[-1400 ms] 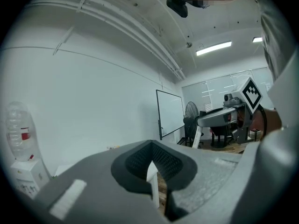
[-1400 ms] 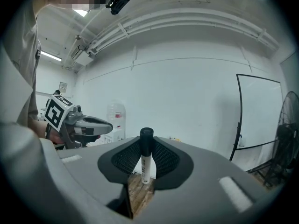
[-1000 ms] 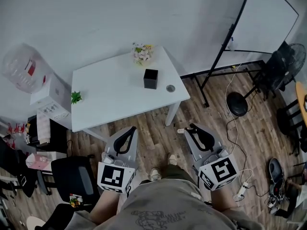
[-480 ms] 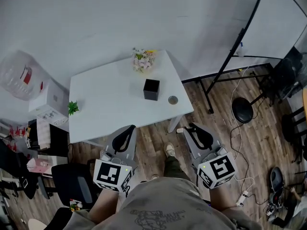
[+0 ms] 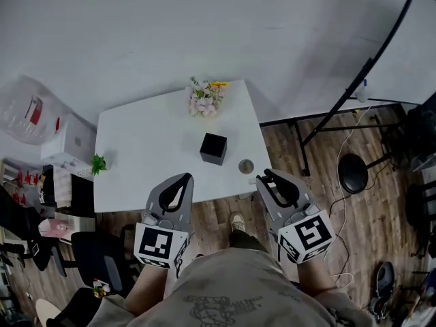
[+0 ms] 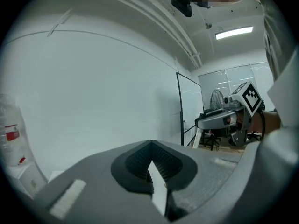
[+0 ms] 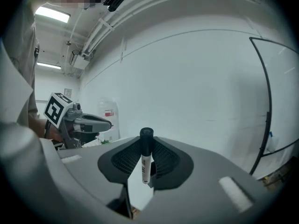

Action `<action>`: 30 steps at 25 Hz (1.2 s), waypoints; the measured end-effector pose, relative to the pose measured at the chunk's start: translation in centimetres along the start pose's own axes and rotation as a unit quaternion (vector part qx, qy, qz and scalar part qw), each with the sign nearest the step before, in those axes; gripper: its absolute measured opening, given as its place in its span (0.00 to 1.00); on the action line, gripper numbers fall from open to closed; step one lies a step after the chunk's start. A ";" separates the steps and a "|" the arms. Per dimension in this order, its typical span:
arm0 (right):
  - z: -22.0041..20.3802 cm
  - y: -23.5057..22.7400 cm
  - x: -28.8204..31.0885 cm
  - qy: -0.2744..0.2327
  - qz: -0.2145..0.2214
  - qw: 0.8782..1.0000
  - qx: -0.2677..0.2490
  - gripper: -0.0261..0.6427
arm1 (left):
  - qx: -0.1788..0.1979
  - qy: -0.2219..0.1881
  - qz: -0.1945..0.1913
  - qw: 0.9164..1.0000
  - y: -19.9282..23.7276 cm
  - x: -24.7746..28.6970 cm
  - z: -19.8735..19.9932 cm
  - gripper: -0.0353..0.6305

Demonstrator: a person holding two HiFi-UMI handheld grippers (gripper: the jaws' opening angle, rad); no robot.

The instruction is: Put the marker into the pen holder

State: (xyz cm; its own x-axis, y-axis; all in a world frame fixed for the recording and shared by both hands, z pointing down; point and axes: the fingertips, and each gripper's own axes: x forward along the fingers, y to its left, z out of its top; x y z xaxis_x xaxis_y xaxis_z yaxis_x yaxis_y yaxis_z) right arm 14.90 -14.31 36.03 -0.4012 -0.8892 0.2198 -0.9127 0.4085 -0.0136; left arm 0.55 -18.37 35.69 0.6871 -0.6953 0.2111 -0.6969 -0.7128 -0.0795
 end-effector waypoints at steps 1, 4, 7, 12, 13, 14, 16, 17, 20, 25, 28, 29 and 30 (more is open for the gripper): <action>0.1 -0.9 0.8 0.000 0.007 1.000 -0.001 0.19 | 0.000 0.003 0.006 1.000 0.2 0.9 0.2 0.06; 0.4 -3.3 3.0 0.000 0.030 1.000 -0.006 0.19 | -0.002 0.007 0.026 1.000 0.9 3.2 0.5 0.06; 0.7 -5.0 5.1 0.000 0.053 0.998 -0.014 0.19 | -0.011 0.003 0.054 0.998 1.9 4.9 1.4 0.06; 1.3 -6.5 7.9 -0.001 0.089 0.996 -0.027 0.19 | -0.018 0.002 0.090 0.996 3.1 6.6 1.7 0.06; 1.4 -6.7 8.3 -0.001 0.095 0.995 -0.028 0.19 | -0.019 0.004 0.098 0.995 3.3 6.7 1.7 0.06; 1.4 -6.8 8.6 -0.001 0.101 0.994 -0.029 0.19 | -0.022 0.005 0.107 0.994 3.6 6.7 1.6 0.06; 1.4 -6.9 9.2 0.001 0.113 0.993 -0.030 0.19 | -0.029 0.008 0.127 0.991 4.3 6.6 1.6 0.06; 1.4 -6.9 9.6 0.002 0.118 0.992 -0.030 0.19 | -0.033 0.009 0.136 0.990 4.7 6.4 1.5 0.06; 1.3 -6.7 10.9 0.005 0.134 0.991 -0.032 0.19 | -0.038 0.012 0.159 0.986 5.9 6.1 1.0 0.06; 1.1 -5.9 12.4 0.014 0.152 0.988 -0.029 0.19 | -0.045 0.025 0.175 0.983 7.1 5.6 -0.7 0.06; 0.8 -5.4 13.2 0.021 0.158 0.987 -0.028 0.19 | -0.051 0.028 0.180 0.982 8.0 5.4 -0.7 0.06; 0.8 -5.3 13.6 0.022 0.156 0.987 -0.027 0.19 | -0.053 0.031 0.179 0.982 8.3 5.3 -0.7 0.06; 0.9 -5.2 13.9 0.022 0.153 0.988 -0.025 0.19 | -0.055 0.035 0.178 0.982 8.6 5.3 -0.9 0.06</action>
State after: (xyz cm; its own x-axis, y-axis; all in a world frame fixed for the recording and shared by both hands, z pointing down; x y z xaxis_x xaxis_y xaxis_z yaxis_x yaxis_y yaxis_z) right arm 14.03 -28.97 38.32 -0.6522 -0.7136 0.2557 -0.7443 0.6668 -0.0372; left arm -2.01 -28.14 36.99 0.3826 -0.8880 0.2551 -0.9109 -0.4087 -0.0564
